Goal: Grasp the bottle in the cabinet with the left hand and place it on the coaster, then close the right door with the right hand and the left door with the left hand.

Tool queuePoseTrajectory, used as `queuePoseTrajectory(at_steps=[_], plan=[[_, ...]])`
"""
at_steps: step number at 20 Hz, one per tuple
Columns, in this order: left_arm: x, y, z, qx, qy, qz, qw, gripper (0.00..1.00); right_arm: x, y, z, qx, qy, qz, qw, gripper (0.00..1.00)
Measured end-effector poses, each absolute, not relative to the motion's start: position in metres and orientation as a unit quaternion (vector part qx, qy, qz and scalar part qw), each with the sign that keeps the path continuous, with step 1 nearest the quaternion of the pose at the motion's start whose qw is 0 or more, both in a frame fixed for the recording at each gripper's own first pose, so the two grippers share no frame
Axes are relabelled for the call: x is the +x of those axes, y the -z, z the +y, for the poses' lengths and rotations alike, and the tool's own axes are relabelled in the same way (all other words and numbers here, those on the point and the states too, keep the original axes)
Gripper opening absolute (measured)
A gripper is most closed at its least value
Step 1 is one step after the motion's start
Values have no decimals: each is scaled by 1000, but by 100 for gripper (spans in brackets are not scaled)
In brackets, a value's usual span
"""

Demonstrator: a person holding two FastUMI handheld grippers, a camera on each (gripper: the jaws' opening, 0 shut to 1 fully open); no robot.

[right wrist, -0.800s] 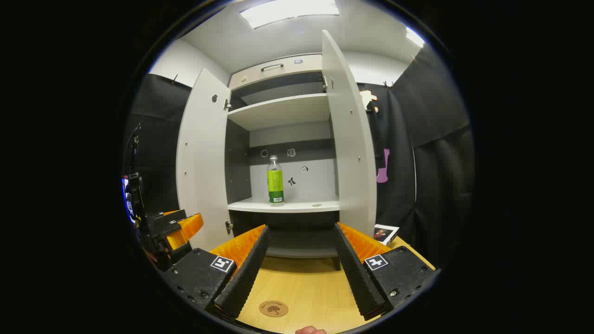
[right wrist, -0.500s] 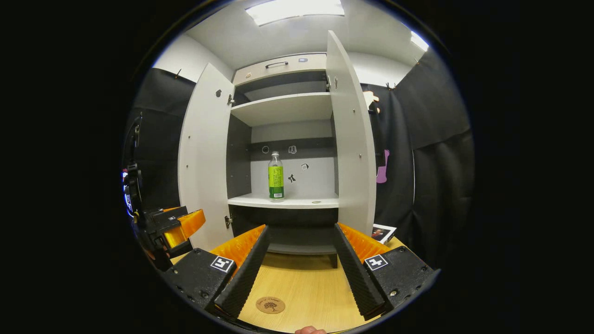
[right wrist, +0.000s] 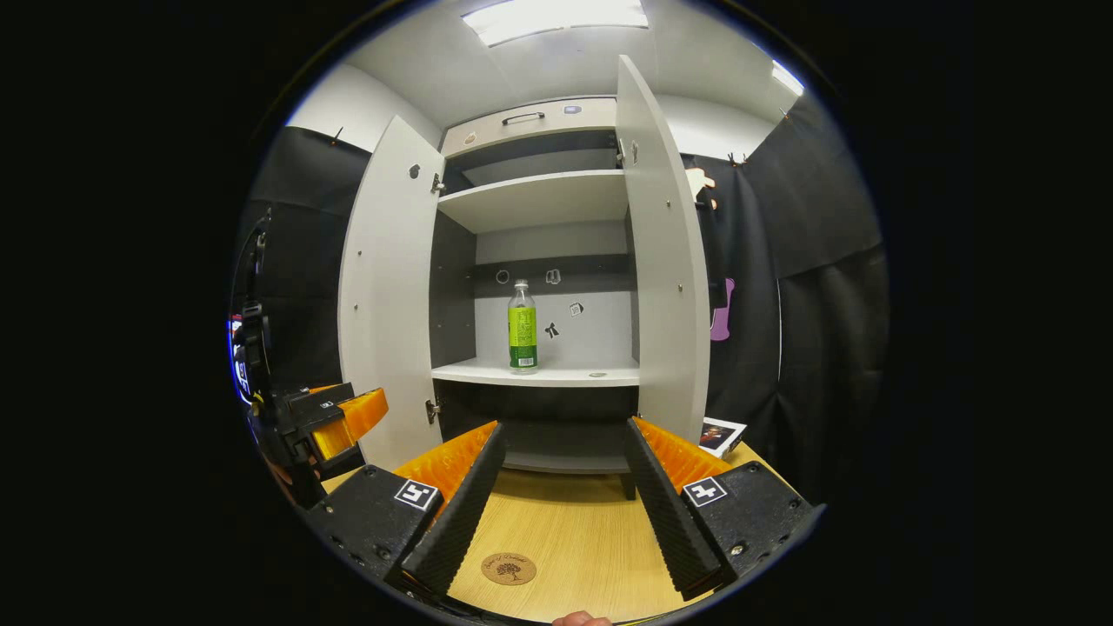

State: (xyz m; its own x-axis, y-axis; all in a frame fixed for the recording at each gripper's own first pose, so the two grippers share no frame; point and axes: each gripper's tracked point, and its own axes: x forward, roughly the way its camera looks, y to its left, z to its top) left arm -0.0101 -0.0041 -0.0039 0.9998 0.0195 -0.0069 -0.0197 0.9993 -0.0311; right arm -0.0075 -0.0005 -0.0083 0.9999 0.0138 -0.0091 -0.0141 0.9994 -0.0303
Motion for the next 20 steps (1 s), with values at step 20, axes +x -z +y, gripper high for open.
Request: queuePoseTrajectory(at_steps=[20], plan=[[200, -55, -86, -48, 127, -5, 991, 95, -16, -5, -22, -8, 31, -16, 999, 84]])
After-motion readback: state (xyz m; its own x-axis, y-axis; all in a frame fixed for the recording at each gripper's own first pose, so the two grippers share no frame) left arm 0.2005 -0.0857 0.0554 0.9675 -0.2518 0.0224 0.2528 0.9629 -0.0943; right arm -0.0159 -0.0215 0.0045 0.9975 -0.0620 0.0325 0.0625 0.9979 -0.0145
